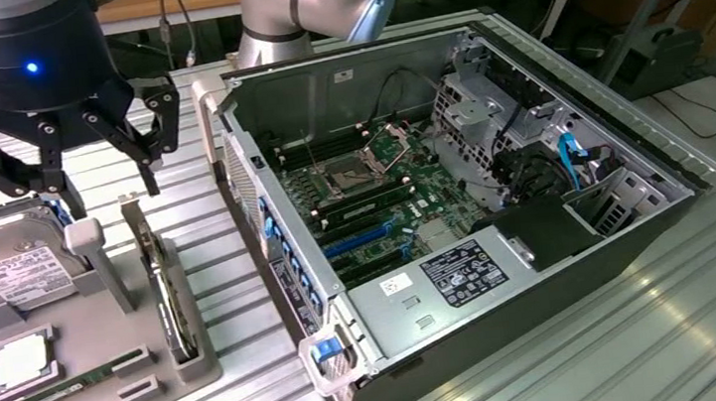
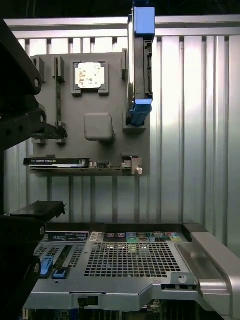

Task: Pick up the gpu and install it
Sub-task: 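Pick up the gpu and move the gpu toward the slot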

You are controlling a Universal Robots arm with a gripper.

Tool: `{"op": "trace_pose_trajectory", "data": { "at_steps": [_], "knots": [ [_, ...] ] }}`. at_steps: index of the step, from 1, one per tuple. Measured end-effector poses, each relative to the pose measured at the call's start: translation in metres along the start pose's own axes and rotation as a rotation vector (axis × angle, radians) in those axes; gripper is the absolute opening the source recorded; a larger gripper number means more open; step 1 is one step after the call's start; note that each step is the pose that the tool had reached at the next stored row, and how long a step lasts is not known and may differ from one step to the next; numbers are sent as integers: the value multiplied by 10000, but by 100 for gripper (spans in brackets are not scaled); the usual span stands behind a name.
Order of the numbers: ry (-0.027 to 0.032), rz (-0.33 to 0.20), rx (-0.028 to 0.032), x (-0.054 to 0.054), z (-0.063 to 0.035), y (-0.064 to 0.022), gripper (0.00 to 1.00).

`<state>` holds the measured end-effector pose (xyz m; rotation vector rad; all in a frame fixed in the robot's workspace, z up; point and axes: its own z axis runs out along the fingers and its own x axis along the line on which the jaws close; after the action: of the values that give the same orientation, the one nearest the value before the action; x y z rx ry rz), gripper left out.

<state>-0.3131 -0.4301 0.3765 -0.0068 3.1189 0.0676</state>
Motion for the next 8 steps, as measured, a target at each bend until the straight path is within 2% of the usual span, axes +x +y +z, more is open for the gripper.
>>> {"op": "trace_pose_trajectory", "data": {
  "at_steps": [8],
  "knots": [
    [0, -12, -1, 0, 43, -20, 62]
  ]
}}
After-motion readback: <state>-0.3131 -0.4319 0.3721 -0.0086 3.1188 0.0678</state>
